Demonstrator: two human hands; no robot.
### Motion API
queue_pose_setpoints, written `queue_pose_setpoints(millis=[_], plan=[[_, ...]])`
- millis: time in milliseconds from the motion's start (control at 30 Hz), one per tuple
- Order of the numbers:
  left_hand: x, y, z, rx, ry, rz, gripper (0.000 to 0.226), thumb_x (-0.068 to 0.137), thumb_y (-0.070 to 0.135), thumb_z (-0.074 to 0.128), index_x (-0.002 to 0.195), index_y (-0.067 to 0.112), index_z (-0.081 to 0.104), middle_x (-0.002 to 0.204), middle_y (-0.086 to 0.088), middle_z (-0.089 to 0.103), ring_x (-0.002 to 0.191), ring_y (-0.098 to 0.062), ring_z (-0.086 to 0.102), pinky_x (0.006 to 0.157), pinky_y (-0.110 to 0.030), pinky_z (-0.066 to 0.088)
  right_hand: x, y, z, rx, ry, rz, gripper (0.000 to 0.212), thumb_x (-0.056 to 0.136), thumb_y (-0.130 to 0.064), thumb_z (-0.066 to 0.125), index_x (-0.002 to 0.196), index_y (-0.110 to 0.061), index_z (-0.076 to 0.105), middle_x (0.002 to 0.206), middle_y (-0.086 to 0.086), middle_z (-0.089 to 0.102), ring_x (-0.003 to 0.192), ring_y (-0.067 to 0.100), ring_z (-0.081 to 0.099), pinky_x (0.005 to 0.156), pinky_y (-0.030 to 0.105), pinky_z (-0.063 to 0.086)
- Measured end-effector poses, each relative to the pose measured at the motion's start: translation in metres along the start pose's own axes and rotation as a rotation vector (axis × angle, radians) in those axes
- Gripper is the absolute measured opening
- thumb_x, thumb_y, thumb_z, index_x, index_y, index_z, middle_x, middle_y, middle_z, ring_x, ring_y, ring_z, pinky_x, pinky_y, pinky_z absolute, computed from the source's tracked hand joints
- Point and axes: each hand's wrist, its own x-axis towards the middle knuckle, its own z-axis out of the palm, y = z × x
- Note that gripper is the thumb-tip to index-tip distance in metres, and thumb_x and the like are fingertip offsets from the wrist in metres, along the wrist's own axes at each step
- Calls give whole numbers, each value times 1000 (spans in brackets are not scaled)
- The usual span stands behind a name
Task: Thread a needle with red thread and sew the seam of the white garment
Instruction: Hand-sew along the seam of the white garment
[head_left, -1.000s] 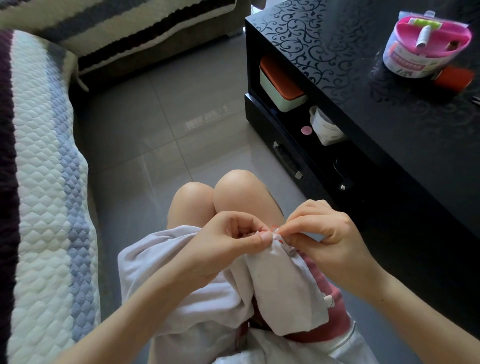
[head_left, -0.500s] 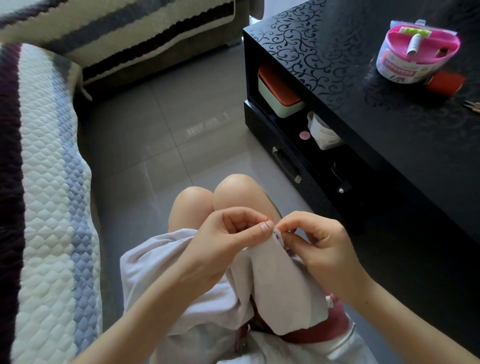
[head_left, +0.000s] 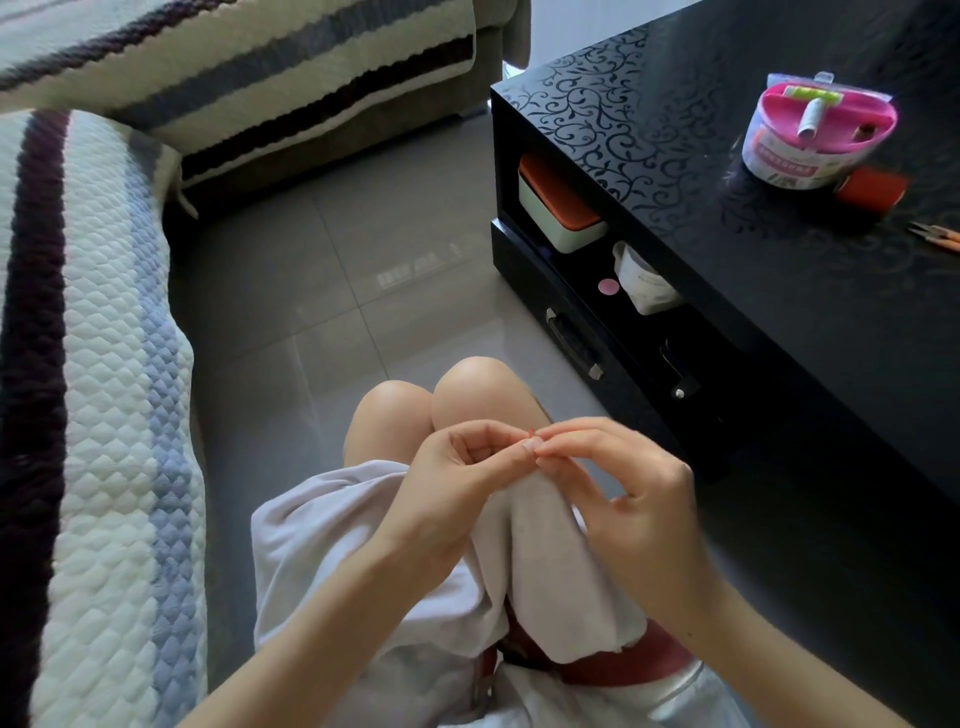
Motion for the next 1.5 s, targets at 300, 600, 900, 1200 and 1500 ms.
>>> queue_pose_setpoints(millis=[300, 600, 900, 1200, 1500], plan=[[-2, -8, 7, 30, 151, -2, 16, 85, 3, 66, 72, 11, 71, 73, -4, 71, 74, -11, 64, 74, -22, 50, 5, -3, -2, -3, 16, -225, 14, 91, -9, 56, 84, -7, 68, 84, -3, 68, 80, 12, 64, 68, 36, 53], [-1, -15, 2, 117, 117, 13, 8, 82, 18, 73, 78, 11, 72, 78, -7, 71, 79, -14, 65, 79, -32, 50, 12, -19, -13, 115, -9, 216, 10, 90, -14, 62, 80, -14, 64, 74, -11, 67, 68, 11, 65, 62, 25, 52], [12, 5, -6, 206, 32, 59, 10, 72, 32, 70, 70, 22, 72, 81, -14, 69, 86, -25, 62, 82, -39, 49, 11, -14, -9, 98, -66, 460, 10, 91, -14, 62, 92, -20, 70, 69, -3, 69, 65, 9, 67, 64, 31, 57], [12, 13, -16, 241, -125, 98, 8, 78, 23, 63, 70, 21, 66, 79, -13, 61, 81, -26, 53, 70, -37, 38, 7, -5, -3, -60, -136, 455, 15, 88, -14, 66, 94, -24, 75, 77, -12, 66, 64, 5, 59, 65, 23, 48], [12, 16, -17, 329, -144, 105, 10, 79, 25, 61, 72, 18, 65, 77, -7, 66, 77, -24, 52, 72, -42, 37, 9, -9, -6, -158, -203, 378, 13, 86, -12, 67, 86, -23, 75, 67, -16, 55, 62, -3, 53, 60, 12, 33]])
